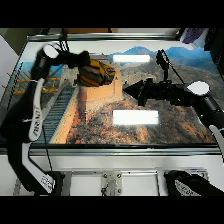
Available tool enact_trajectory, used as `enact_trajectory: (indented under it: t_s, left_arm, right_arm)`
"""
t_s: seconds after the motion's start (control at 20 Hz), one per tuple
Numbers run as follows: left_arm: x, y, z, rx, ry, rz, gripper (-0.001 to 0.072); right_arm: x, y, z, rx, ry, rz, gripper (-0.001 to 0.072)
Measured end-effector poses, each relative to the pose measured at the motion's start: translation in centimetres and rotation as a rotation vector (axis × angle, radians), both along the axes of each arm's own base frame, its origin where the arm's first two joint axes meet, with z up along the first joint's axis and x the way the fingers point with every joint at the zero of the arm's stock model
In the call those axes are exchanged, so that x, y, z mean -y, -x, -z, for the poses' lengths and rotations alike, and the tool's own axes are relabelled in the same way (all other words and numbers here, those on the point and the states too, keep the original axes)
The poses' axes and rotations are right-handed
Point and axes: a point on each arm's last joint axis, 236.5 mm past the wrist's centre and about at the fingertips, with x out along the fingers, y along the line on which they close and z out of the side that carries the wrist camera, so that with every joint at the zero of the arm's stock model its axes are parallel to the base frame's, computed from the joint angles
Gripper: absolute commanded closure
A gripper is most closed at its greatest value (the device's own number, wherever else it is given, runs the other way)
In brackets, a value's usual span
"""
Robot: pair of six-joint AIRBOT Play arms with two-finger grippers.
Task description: Fold the clothes and pants, and hang the long-sleeved shirts on hangers.
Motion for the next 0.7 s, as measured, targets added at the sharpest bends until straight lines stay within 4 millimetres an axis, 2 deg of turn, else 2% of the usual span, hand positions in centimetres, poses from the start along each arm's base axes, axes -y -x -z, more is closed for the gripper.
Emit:
enact_trajectory:
  t_s: [0.1, 0.25, 0.35, 0.4, 0.5, 0.6, 0.7]
  left_arm:
    - [0.1, 3.4, -8.8, 0.158, 0.001, 0.027, 0.0694]
    - [0.6, 10.8, -20.4, 0.38, 0.017, 0.065, 0.0694]
    - [1.1, 16.0, -24.9, 0.473, 0.029, 0.1, 0.0694]
    - [1.3, 18.3, -26.4, 0.507, 0.032, 0.116, 0.0694]
    - [1.1, 22.0, -27.4, 0.537, 0.014, 0.134, 0.0694]
    - [0.8, 24.4, -26.7, 0.528, -0.009, 0.144, 0.0694]
    - [0.5, 25.7, -24.9, 0.487, -0.017, 0.137, 0.0694]
  right_arm:
    - [0.0, 0.0, 0.0, 0.0, 0.0, 0.0, 0.0691]
    - [0.0, 0.0, 0.0, 0.0, 0.0, 0.0, 0.069]
    - [0.0, 0.0, 0.0, 0.0, 0.0, 0.0, 0.0691]
    - [0.0, 0.0, 0.0, 0.0, 0.0, 0.0, 0.0691]
    - [-0.1, 0.0, -0.2, -0.002, -0.011, 0.001, 0.0691]
    - [-0.2, 0.0, -0.8, -0.007, -0.042, 0.004, 0.069]
    - [-0.4, -0.1, -1.7, -0.014, -0.087, 0.007, 0.0691]
